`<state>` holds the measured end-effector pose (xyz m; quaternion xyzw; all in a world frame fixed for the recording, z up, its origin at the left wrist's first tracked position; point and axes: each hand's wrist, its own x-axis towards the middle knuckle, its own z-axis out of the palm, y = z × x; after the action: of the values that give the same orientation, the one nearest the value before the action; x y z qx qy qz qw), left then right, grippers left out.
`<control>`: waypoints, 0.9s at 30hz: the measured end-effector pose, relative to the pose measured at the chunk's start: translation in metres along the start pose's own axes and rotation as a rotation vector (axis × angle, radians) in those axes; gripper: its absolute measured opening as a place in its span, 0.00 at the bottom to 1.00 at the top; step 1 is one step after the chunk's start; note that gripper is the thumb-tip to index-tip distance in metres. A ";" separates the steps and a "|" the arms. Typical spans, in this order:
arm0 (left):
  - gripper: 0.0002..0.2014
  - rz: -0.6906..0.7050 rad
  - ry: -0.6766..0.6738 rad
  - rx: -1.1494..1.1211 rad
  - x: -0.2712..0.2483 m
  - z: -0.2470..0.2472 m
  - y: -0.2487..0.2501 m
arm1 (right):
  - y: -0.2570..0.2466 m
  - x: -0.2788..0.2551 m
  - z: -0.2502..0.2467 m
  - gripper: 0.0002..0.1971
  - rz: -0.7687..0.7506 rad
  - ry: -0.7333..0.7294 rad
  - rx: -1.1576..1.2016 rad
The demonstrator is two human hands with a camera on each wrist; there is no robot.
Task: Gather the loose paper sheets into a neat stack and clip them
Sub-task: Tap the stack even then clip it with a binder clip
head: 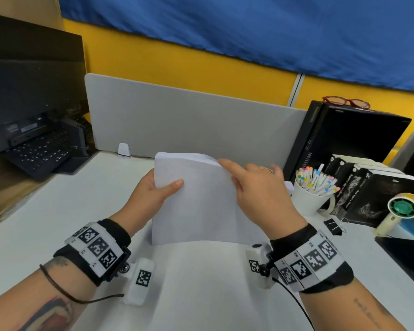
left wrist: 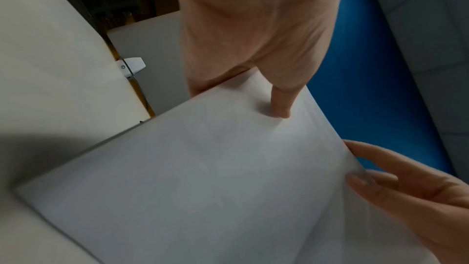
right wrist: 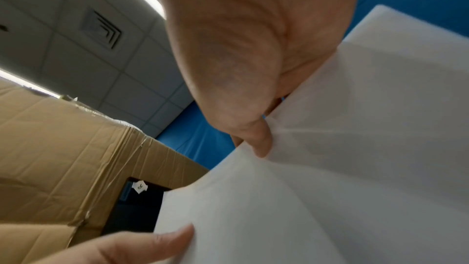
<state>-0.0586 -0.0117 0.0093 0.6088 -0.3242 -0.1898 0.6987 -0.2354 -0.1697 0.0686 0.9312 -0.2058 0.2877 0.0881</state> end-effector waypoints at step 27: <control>0.22 0.040 -0.136 -0.053 -0.005 -0.011 -0.013 | -0.040 0.066 -0.014 0.29 -0.244 -0.442 0.108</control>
<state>-0.0534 -0.0027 -0.0047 0.5690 -0.3780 -0.2254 0.6946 -0.1756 -0.1521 0.1165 0.9927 -0.0907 0.0753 0.0251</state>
